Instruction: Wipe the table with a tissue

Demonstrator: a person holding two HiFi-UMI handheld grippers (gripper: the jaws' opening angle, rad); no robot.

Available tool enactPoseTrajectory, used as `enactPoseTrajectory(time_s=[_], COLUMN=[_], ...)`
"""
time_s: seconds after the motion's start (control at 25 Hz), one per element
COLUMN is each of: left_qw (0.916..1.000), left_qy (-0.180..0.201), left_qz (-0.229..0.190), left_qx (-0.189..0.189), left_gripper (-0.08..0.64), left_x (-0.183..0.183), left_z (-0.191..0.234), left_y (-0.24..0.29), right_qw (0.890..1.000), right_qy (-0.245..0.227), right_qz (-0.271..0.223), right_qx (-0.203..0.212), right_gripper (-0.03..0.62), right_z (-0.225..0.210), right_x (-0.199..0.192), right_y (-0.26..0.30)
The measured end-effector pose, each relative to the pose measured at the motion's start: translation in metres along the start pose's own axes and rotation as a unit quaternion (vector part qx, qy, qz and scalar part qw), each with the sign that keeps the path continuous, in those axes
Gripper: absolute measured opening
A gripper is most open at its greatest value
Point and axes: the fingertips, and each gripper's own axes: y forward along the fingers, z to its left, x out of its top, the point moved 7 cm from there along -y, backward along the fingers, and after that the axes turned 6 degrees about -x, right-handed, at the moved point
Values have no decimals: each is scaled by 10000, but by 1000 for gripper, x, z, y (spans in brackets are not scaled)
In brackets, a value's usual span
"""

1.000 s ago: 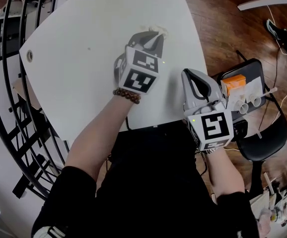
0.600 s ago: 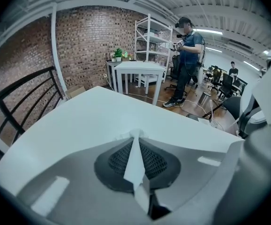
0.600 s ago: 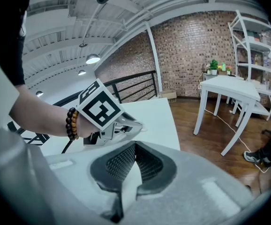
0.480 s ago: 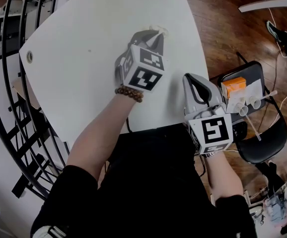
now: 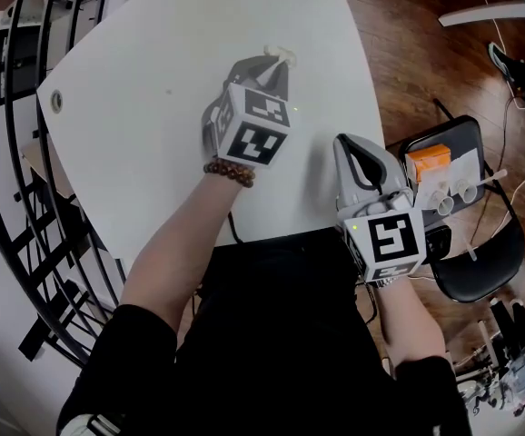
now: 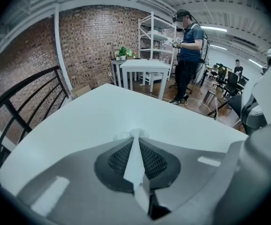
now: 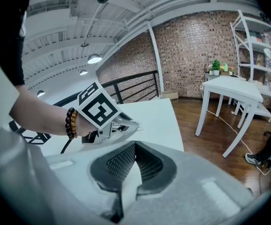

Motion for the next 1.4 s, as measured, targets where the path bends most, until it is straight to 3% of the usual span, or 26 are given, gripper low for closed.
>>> enactPoseTrajectory(time_s=[1.4], left_qw=[9940], left_qy=[-728], left_qz=[-107], left_qx=[805], left_gripper=[21], left_x=[-55], left_z=[63], left_y=[-69], right_qw=[9969], right_qy=[-548], right_qz=[71], right_qx=[553], right_gripper=[-12], right_z=[39], right_x=[26], right_y=[32])
